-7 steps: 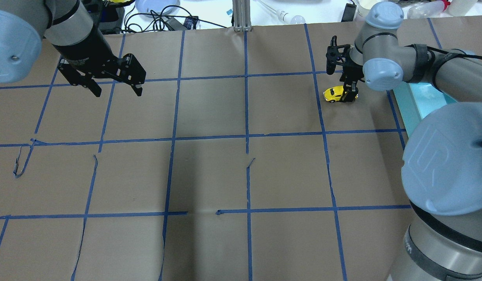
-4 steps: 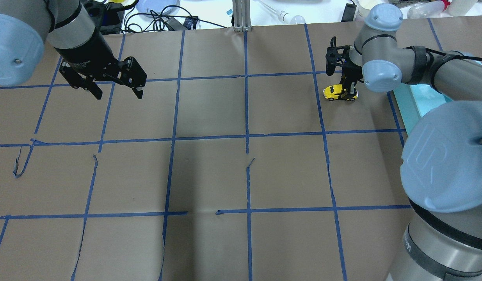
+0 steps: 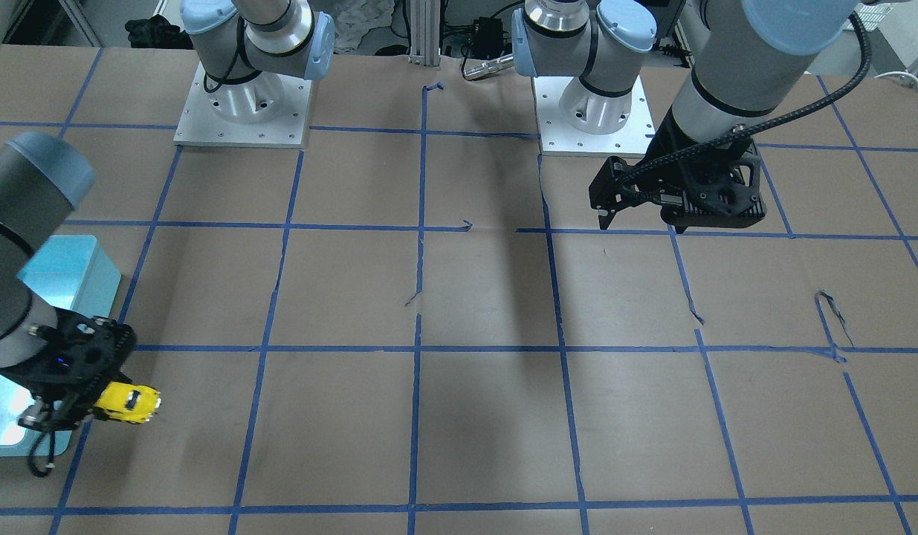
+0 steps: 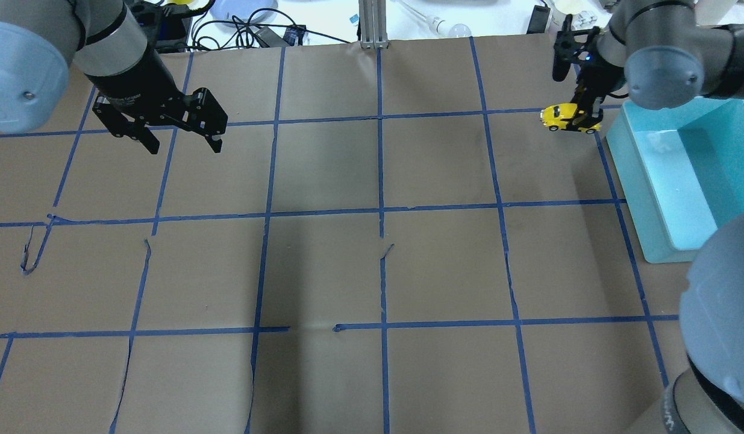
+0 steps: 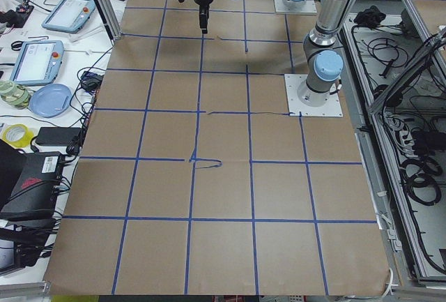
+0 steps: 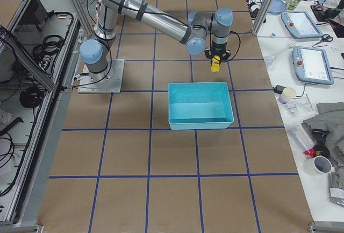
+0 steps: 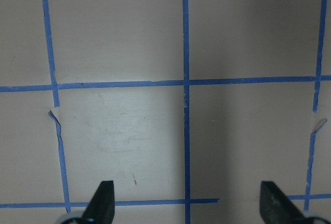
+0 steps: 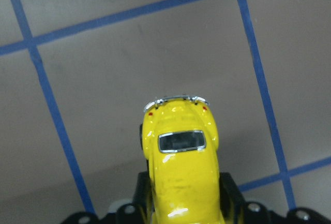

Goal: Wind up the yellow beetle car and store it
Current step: 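Lift the car with the right gripper and carry it over the light blue bin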

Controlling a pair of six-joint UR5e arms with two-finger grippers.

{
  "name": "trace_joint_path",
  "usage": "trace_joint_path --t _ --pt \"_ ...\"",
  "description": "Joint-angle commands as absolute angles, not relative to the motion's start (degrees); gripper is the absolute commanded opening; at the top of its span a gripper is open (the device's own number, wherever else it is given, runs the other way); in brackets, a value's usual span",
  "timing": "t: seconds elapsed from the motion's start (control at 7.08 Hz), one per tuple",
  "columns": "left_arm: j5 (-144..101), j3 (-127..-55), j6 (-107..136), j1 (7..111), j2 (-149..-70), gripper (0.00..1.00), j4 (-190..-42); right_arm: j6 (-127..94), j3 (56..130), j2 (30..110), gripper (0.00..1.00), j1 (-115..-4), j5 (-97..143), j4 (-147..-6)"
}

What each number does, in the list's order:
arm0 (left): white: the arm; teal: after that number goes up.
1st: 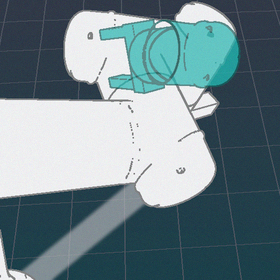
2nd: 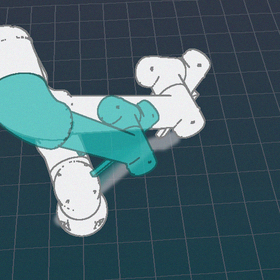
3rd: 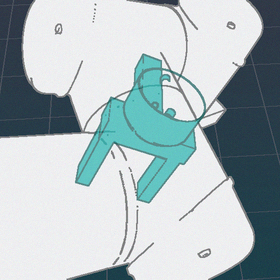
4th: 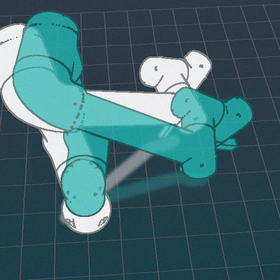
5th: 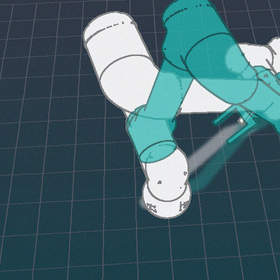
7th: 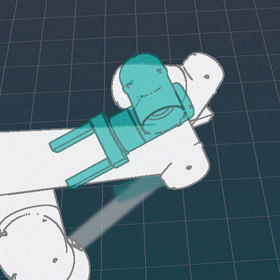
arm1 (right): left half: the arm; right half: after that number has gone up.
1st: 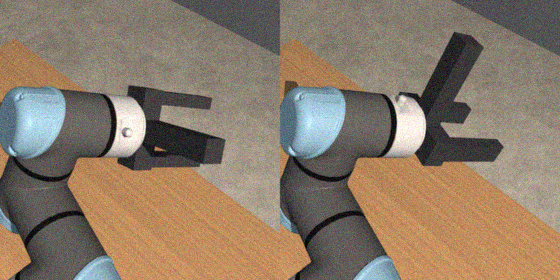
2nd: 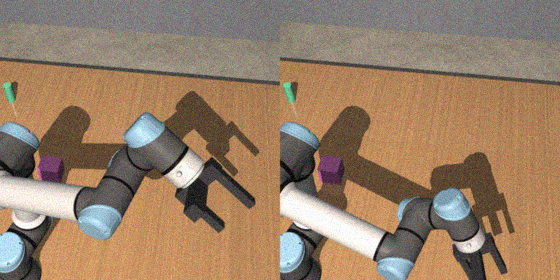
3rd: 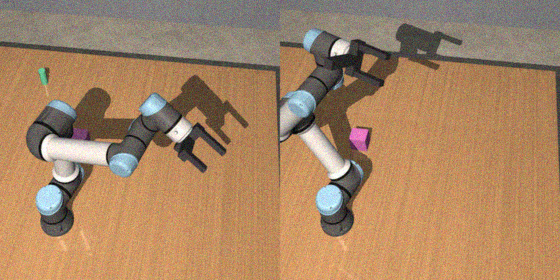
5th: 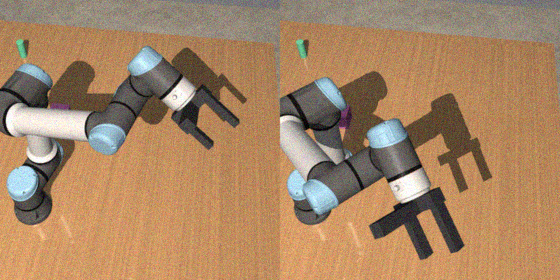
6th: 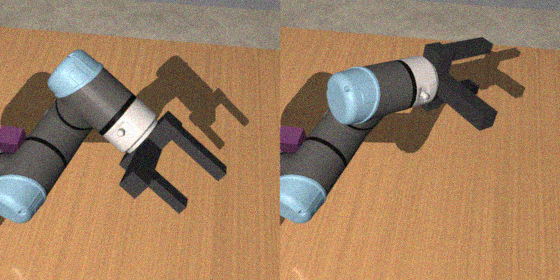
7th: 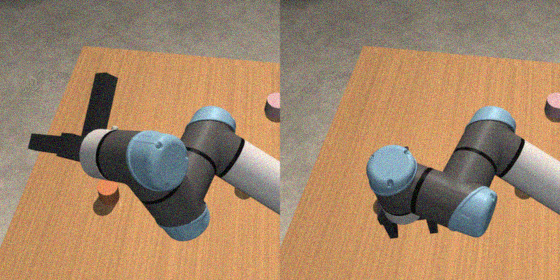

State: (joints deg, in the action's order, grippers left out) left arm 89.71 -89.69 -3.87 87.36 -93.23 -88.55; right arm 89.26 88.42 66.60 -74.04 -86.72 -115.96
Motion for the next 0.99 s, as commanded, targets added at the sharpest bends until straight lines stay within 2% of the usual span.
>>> trace_joint_path --t 0.0,0.42,0.85 --pt "89.65 -89.74 -3.87 87.36 -93.25 1.0 -88.59 92.97 88.94 69.86 0.16 -64.81 -85.08 -112.42" --pt "90.0 -90.17 -3.87 87.36 -93.08 1.0 -88.42 100.36 91.13 67.17 0.16 -54.16 -88.4 -113.54" --pt "90.09 -91.05 -3.96 87.36 -92.73 1.0 -88.15 100.28 93.68 61.18 0.16 -52.12 -88.86 -120.31"
